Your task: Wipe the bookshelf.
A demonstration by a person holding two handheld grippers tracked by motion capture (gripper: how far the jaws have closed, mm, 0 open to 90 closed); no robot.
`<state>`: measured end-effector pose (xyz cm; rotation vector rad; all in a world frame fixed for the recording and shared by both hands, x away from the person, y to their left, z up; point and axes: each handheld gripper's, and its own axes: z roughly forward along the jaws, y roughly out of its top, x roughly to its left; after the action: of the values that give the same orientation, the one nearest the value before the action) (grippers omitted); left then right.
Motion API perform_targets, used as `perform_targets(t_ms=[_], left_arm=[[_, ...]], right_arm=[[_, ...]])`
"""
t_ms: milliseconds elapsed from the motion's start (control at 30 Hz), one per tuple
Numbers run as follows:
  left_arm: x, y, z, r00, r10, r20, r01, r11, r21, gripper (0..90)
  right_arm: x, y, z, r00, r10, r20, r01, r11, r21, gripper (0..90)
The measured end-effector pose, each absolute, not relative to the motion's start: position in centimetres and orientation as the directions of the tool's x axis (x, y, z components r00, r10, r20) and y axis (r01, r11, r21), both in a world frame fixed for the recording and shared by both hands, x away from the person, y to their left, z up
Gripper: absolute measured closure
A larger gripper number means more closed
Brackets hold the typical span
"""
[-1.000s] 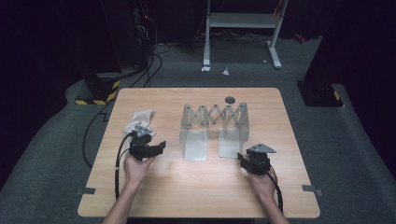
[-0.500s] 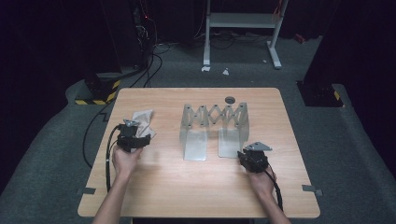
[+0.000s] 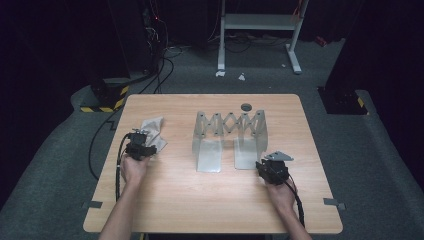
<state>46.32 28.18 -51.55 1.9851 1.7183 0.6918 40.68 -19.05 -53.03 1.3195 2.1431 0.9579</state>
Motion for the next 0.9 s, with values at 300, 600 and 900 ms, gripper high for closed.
perform_targets(t_ms=[300, 600, 900], left_arm=[[45.7, 28.0, -51.3, 0.161, 0.979, 0.127, 0.765, -0.205, 0.611, 82.8], [44.0, 26.4, -50.0, 0.319, 0.947, 0.021, 0.715, -0.255, 0.651, 86.4], [42.8, 22.7, -48.9, 0.472, 0.880, -0.052, 0.655, -0.311, 0.688, 86.5]], right_arm=[[40.7, -19.1, -53.0, -0.441, 0.898, -0.005, 0.591, 0.295, 0.751, 70.3], [40.8, -19.3, -53.0, -0.435, 0.900, 0.008, 0.598, 0.282, 0.750, 68.8], [40.8, -19.3, -53.0, -0.436, 0.900, 0.011, 0.599, 0.281, 0.750, 69.0]])
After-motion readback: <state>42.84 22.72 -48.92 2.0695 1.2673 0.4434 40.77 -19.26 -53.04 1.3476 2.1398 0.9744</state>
